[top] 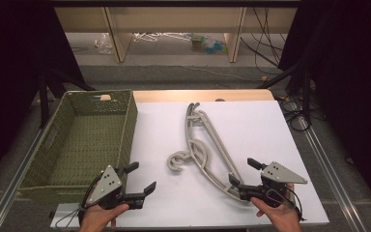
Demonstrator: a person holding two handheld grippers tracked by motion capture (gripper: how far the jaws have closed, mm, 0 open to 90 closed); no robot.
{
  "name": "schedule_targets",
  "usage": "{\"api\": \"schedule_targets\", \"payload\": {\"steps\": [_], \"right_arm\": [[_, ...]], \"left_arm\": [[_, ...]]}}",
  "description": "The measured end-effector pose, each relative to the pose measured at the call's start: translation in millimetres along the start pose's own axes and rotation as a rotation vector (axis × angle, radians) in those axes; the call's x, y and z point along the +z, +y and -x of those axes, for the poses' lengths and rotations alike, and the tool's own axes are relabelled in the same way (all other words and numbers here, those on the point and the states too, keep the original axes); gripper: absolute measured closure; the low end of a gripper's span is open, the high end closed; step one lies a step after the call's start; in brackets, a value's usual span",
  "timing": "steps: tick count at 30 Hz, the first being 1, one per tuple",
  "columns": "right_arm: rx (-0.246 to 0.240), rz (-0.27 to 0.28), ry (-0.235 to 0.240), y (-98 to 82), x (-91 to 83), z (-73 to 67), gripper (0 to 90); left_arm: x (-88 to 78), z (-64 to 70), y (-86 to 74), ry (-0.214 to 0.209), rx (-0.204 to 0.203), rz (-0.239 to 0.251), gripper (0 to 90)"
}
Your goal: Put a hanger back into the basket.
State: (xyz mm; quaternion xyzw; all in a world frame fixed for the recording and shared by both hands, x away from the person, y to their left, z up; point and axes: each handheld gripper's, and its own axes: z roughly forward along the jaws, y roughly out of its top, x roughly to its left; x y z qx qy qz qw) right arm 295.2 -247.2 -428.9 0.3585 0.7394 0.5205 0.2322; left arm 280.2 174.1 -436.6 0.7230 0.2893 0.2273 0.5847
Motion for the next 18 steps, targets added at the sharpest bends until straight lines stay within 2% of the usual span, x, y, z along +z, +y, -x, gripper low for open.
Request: {"api": "schedule_targets", "payload": {"steps": [4, 6, 10, 11, 12, 13, 14, 15, 16, 17, 18], "right_arm": [[0.002, -0.010, -0.002, -0.7, 2.2, -1.0, 15.8], [-0.003, -0.027, 0.000, -0.7, 3.8, -2.0, 15.8], [-0.022, -0.061, 0.014, 0.7, 9.2, -6.0, 15.8], [-0.040, -0.073, 0.012, 1.3, 11.1, -6.5, 15.9], [-0.049, -0.108, 0.023, 2.3, 15.7, -8.3, 15.9], [-0.049, -0.108, 0.023, 2.3, 15.7, -8.3, 15.9], [-0.070, -0.132, 0.032, 3.4, 22.1, -10.0, 16.0], [-0.070, -0.132, 0.032, 3.4, 22.1, -10.0, 16.0], [-0.086, -0.170, 0.031, 5.9, 27.7, -14.1, 15.9], [-0.106, -0.188, 0.034, 7.9, 31.1, -15.9, 16.0], [-0.106, -0.188, 0.034, 7.9, 31.1, -15.9, 16.0]], "left_arm": [[0.2, 0.4, -0.6, 0.002, -0.009, -0.003, 16.0], [0.4, -0.8, -0.4, 0.000, 0.014, -0.006, 16.0], [2.0, -0.1, -1.4, -0.005, 0.009, -0.002, 16.0], [1.4, 0.6, -1.4, 0.003, 0.006, -0.015, 16.0], [2.1, 1.4, -2.3, 0.002, -0.005, -0.019, 16.1], [2.1, 1.4, -2.3, 0.002, -0.005, -0.019, 16.2], [2.5, -0.3, -2.0, -0.002, 0.021, -0.020, 16.3], [2.9, 0.8, -2.5, 0.001, 0.003, -0.019, 16.3], [3.2, 0.8, -2.5, 0.002, 0.004, -0.021, 16.3], [3.4, 1.1, -2.6, 0.001, 0.002, -0.022, 16.3], [3.4, 1.2, -2.5, 0.000, 0.003, -0.022, 16.3]]}}
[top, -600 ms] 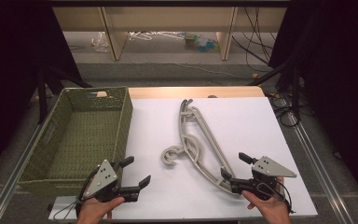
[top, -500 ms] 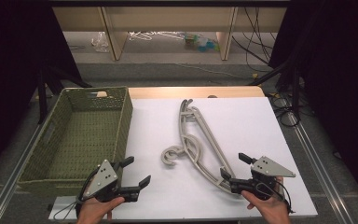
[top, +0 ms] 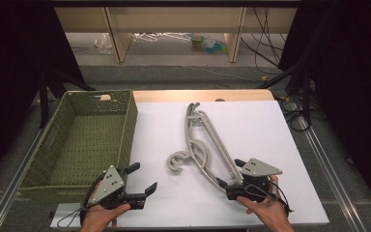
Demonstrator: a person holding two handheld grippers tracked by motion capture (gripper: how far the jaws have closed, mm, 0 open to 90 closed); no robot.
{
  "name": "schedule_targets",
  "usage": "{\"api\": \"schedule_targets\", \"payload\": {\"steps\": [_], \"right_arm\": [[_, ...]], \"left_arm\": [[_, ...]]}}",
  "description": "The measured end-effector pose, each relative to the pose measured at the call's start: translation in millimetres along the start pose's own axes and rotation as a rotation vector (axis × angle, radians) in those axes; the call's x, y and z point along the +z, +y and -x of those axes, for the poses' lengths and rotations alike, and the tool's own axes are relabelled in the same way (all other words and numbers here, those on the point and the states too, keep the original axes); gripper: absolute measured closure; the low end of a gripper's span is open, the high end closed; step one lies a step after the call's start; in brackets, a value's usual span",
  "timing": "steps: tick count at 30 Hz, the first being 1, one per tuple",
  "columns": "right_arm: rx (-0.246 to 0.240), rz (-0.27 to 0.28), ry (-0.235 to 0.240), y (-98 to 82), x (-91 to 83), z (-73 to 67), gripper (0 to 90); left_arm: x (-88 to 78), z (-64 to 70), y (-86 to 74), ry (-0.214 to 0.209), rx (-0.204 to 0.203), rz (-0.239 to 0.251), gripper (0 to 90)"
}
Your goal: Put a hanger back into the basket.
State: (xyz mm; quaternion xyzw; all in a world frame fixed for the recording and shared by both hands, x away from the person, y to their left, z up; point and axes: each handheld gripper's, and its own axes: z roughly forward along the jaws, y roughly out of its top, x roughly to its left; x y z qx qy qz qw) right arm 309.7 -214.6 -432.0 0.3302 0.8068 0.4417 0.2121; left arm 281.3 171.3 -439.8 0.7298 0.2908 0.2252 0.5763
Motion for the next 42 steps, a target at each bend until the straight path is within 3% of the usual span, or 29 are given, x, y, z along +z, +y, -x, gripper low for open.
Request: {"api": "schedule_targets", "payload": {"steps": [2, 4, 7, 11, 13, 17, 20, 23, 27, 31, 36, 40, 41, 42], "right_arm": [[-0.058, -0.052, 0.008, 9.0, 11.7, -6.8, 16.6], [-0.085, -0.077, 0.009, 12.4, 15.1, -9.9, 17.4], [-0.166, -0.129, 0.010, 19.5, 25.9, -19.3, 19.8], [-0.181, -0.210, 0.016, 22.5, 44.3, -23.0, 21.4], [-0.188, -0.272, 0.003, 24.6, 56.3, -22.4, 21.4], [-0.203, -0.323, 0.007, 25.4, 71.6, -23.3, 20.6], [-0.216, -0.399, 0.015, 27.9, 89.0, -23.8, 20.5], [-0.230, -0.424, 0.006, 29.6, 96.1, -23.5, 24.2], [-0.211, -0.510, 0.018, 33.9, 107.6, -21.7, 36.2], [-0.208, -0.535, -0.022, 37.8, 111.5, -20.4, 41.4], [-0.187, -0.572, -0.038, 40.7, 113.3, -20.2, 43.8], [-0.151, -0.586, -0.018, 41.6, 109.4, -15.5, 53.3], [-0.126, -0.586, 0.005, 41.6, 107.2, -12.6, 60.0], [-0.126, -0.586, 0.005, 41.6, 107.2, -12.6, 60.0]], "left_arm": [[0.1, 0.0, 0.0, 0.001, 0.006, -0.001, 16.2], [0.2, -0.5, -0.3, 0.001, 0.028, -0.006, 16.2], [0.2, 0.3, -0.9, 0.004, 0.008, -0.008, 16.3], [0.2, -1.0, -0.8, 0.005, 0.038, -0.010, 16.3], [1.2, -0.7, -1.2, -0.001, 0.024, 0.001, 16.3], [0.6, -0.7, -1.2, 0.004, 0.038, -0.014, 16.3], [1.4, -1.1, -1.9, 0.005, 0.035, -0.020, 16.4], [1.0, -1.4, -1.9, 0.004, 0.034, -0.019, 16.4], [1.0, -2.2, -1.8, 0.005, 0.038, -0.019, 16.6], [0.7, -2.1, -1.8, 0.004, 0.043, -0.021, 16.7], [1.9, -2.6, -2.5, -0.001, 0.041, -0.016, 16.8], [1.3, -3.2, -1.9, 0.005, 0.052, -0.026, 16.9], [1.1, -3.2, -1.9, 0.005, 0.053, -0.028, 16.9], [1.1, -3.2, -1.9, 0.005, 0.053, -0.028, 16.9]]}}
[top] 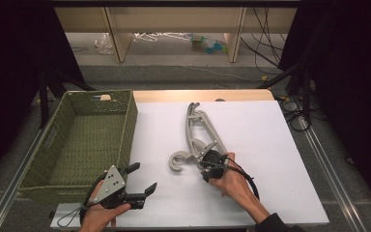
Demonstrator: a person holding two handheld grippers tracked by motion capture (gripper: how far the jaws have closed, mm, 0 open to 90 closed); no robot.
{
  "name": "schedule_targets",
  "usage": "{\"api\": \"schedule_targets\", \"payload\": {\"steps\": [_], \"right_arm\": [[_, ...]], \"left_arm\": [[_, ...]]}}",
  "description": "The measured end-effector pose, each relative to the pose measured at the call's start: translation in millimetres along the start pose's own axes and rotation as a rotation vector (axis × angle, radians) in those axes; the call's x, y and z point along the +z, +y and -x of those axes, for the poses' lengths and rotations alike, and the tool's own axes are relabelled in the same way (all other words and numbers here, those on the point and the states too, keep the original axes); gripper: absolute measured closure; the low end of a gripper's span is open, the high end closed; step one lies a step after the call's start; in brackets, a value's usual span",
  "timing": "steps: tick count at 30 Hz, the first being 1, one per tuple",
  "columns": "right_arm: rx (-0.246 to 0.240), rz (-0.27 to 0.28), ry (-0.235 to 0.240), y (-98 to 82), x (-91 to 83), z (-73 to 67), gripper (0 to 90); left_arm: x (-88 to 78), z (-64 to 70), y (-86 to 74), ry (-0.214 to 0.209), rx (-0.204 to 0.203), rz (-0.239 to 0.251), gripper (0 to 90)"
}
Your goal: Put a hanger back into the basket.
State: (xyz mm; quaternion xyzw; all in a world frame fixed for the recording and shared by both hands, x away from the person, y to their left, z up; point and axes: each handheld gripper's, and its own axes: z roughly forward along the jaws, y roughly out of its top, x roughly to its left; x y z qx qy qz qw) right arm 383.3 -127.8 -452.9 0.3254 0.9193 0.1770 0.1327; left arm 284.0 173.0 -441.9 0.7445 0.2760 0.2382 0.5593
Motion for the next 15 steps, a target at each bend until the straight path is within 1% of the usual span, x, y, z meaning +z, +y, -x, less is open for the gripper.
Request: {"api": "schedule_targets", "payload": {"steps": [1, 2, 3, 5, 6, 7, 8, 9, 10, 11, 12, 15], "right_arm": [[0.004, 0.002, 0.014, -0.3, -1.2, 0.9, 62.6], [0.007, 0.006, 0.025, -0.3, -1.9, 1.4, 64.5], [0.007, 0.005, 0.026, -0.4, -2.3, 1.9, 64.9], [0.011, -0.002, 0.020, -0.6, -2.6, 1.8, 66.2], [0.014, -0.005, 0.024, -0.6, -3.4, 2.0, 67.1], [0.016, 0.005, 0.034, 0.2, -6.9, 2.8, 69.6], [0.005, 0.010, 0.040, 0.3, -9.1, 3.9, 71.1], [0.005, 0.010, 0.040, 0.3, -9.1, 3.9, 71.1], [0.012, 0.012, 0.055, 0.5, -12.0, 4.0, 74.9], [0.013, 0.011, 0.060, 0.6, -14.7, 4.5, 75.8], [0.004, 0.017, 0.065, 0.5, -16.2, 6.1, 76.2], [0.005, 0.005, 0.070, -2.7, -19.9, 9.4, 77.6]], "left_arm": [[0.6, 0.2, -0.4, -0.005, -0.008, 0.010, 16.9], [-0.2, 0.3, 0.0, -0.001, -0.009, 0.003, 16.9], [-0.5, -0.4, 0.3, 0.000, 0.000, 0.000, 16.9], [-0.5, -0.6, 0.3, 0.000, 0.001, 0.000, 16.9], [-0.7, -0.6, 0.2, -0.001, 0.000, -0.001, 16.9], [-0.6, 0.1, -0.1, 0.000, -0.021, -0.002, 16.9], [-0.6, -0.8, 0.2, 0.001, -0.011, -0.003, 16.9], [-0.6, -0.8, 0.2, 0.001, -0.011, -0.003, 16.9], [-0.6, -0.9, 0.2, 0.002, -0.011, -0.003, 16.9], [-0.8, -0.9, 0.1, 0.003, -0.010, -0.004, 16.9], [-1.1, -0.9, 0.2, 0.004, -0.012, -0.005, 16.9], [-1.2, -1.1, 0.5, 0.006, -0.010, -0.003, 17.0]]}}
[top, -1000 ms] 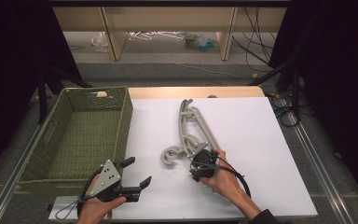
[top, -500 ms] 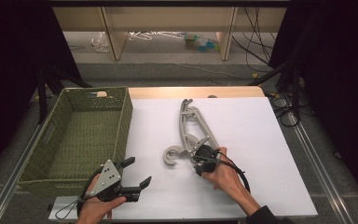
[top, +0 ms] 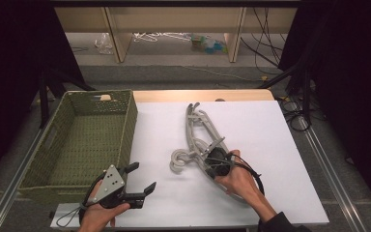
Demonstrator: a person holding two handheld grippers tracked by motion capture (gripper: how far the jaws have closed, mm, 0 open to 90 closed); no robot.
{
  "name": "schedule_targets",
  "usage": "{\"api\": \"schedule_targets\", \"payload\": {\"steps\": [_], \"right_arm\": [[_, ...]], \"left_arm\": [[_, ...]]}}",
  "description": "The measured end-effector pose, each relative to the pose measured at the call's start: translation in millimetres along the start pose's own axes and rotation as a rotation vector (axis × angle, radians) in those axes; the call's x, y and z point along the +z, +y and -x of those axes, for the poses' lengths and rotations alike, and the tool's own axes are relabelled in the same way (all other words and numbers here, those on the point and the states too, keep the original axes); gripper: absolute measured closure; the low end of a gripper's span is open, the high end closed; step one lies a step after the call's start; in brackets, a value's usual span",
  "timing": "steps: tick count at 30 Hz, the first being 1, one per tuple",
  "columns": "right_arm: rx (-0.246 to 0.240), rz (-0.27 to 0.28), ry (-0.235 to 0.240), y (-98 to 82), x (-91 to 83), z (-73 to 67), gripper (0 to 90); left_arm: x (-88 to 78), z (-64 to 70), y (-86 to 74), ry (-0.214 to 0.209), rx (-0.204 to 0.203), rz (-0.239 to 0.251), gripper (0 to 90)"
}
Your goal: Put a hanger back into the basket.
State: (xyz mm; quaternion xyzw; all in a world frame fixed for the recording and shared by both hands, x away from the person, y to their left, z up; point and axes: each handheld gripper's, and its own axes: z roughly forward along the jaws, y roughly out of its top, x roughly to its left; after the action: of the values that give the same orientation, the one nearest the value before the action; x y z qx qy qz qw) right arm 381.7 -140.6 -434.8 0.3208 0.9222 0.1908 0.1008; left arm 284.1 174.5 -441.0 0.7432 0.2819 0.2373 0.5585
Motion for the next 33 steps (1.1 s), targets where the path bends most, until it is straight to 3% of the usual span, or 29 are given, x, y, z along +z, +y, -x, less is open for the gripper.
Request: {"api": "schedule_targets", "payload": {"steps": [7, 9, 16, 17, 20, 22, 27, 29, 33], "right_arm": [[-0.011, 0.026, 0.014, -4.1, -17.1, 3.5, 79.5], [-0.017, 0.058, 0.031, -7.4, -26.9, 5.9, 80.7], [-0.083, 0.092, 0.066, -12.7, -45.5, 5.7, 82.5], [-0.108, 0.102, 0.095, -14.1, -52.5, 4.2, 82.5], [-0.132, 0.112, 0.097, -15.8, -57.6, 3.1, 82.5], [-0.151, 0.113, 0.131, -20.1, -59.9, 1.5, 82.5], [-0.174, 0.137, 0.162, -26.0, -67.5, 0.2, 82.5], [-0.193, 0.163, 0.186, -29.3, -73.4, -2.5, 82.5], [-0.221, 0.176, 0.218, -31.0, -79.0, -7.2, 82.5]], "left_arm": [[-0.9, 0.0, 0.6, 0.000, -0.007, 0.011, 17.1], [-1.1, -0.3, 1.1, 0.002, -0.006, 0.014, 17.2], [-1.6, -1.1, 1.5, 0.007, 0.009, 0.013, 17.5], [-2.2, -0.9, 1.6, 0.009, 0.006, 0.014, 17.5], [-2.0, -0.6, 1.8, 0.016, -0.016, 0.017, 17.5], [-1.3, -0.9, 2.0, 0.013, 0.010, 0.013, 17.6], [1.1, 0.3, 5.8, 0.022, 0.009, 0.017, 17.7], [3.4, 1.5, 9.9, 0.030, 0.031, 0.011, 22.5], [14.0, 8.9, 18.8, -0.002, 0.090, -0.008, 23.0]]}}
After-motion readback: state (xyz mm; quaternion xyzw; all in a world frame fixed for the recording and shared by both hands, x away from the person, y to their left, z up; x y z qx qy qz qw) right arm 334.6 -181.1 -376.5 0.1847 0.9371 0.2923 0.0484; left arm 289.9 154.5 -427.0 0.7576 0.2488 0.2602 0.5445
